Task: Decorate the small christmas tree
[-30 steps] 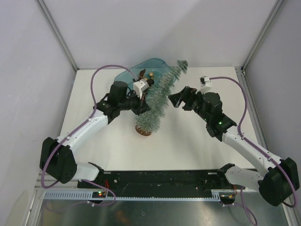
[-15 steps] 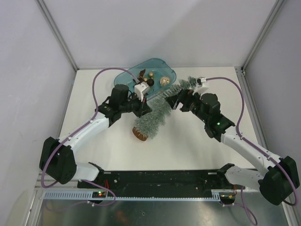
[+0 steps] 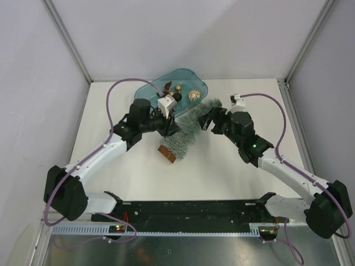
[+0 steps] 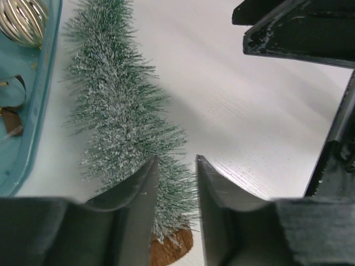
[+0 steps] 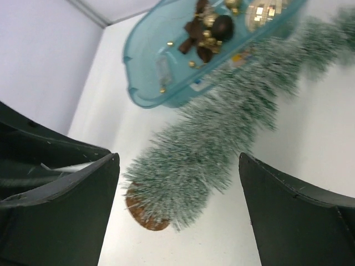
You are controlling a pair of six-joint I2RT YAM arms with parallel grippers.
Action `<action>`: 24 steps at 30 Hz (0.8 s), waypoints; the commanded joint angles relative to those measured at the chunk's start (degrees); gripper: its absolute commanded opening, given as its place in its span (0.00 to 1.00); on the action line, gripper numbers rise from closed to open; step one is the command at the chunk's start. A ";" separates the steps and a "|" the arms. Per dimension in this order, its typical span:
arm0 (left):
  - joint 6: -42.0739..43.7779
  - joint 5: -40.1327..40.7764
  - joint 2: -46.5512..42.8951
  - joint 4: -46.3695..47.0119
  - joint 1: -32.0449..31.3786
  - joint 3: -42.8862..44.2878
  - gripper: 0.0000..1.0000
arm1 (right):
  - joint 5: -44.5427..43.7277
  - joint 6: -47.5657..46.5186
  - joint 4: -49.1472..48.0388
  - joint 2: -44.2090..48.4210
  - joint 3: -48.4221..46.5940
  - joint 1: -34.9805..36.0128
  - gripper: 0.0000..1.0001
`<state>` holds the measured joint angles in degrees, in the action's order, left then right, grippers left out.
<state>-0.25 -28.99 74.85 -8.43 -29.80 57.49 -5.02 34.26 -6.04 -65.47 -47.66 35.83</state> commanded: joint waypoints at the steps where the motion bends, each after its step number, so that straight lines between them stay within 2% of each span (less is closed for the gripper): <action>1: 2.31 5.35 1.73 0.99 -2.41 2.94 0.51 | -7.52 1.92 7.18 2.43 0.01 -1.40 0.93; 2: 2.42 6.45 2.95 0.97 -2.61 3.97 0.59 | -7.75 1.98 7.58 2.92 0.15 -1.57 0.93; 6: 2.16 12.40 12.58 0.70 -2.79 13.93 0.80 | -9.13 2.03 8.19 6.49 1.23 -1.87 0.93; 10: 2.74 12.82 22.01 -1.77 -2.73 25.15 0.89 | -10.02 1.92 10.78 11.40 1.90 -3.53 0.93; 16: 6.27 9.39 36.21 -11.06 -3.16 40.59 0.88 | -9.27 1.38 15.67 19.10 2.44 -6.86 0.94; 24: 10.95 6.04 43.78 -17.03 -4.06 44.81 0.82 | -6.95 0.75 17.59 22.32 2.48 -9.32 0.94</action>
<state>6.68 -20.29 117.19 -20.64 -32.95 99.70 -12.86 35.51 10.02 -43.68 -45.56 27.49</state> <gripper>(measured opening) 0.831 0.938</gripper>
